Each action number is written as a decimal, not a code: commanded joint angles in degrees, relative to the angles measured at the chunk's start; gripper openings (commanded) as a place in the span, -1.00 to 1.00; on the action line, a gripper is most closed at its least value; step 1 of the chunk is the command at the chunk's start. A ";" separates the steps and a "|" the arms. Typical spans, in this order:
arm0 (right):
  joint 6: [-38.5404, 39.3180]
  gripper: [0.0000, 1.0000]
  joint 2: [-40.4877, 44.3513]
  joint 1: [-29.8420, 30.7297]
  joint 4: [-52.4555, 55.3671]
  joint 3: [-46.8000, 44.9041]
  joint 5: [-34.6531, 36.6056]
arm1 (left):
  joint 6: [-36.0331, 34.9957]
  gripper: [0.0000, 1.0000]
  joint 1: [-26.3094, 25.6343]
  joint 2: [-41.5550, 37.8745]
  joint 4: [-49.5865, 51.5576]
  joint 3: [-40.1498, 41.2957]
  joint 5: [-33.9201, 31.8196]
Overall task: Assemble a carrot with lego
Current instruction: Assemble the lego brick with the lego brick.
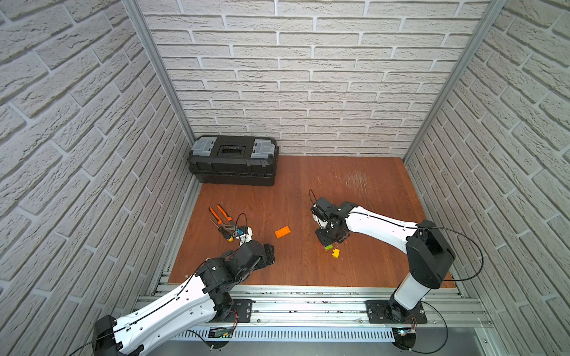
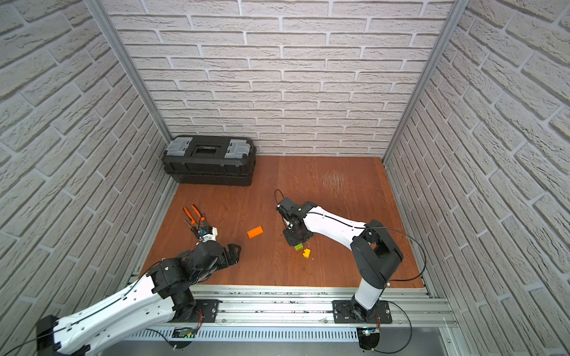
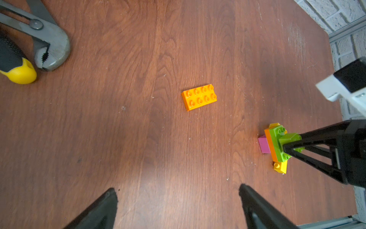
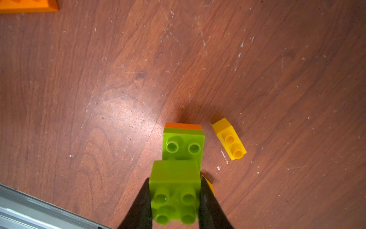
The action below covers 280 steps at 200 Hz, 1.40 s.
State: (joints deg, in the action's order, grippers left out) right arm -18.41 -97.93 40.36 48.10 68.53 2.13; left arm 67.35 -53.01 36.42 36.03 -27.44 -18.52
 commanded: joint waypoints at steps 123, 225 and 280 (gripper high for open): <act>0.75 -0.96 -2.29 0.33 0.18 -0.60 1.24 | 0.31 0.97 -0.25 -0.51 -0.24 0.72 0.04; 0.75 -0.96 -2.09 0.25 -0.57 -1.30 1.54 | -0.29 0.97 -0.25 0.79 -0.18 -0.33 0.04; 0.50 -0.96 -1.70 0.26 -0.24 -1.90 2.09 | -0.51 0.96 -0.25 1.30 -0.17 -0.60 -0.02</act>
State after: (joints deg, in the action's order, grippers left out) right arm -18.00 -98.26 40.36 47.48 68.73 3.20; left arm 67.31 -53.01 37.56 36.07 -27.46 -18.52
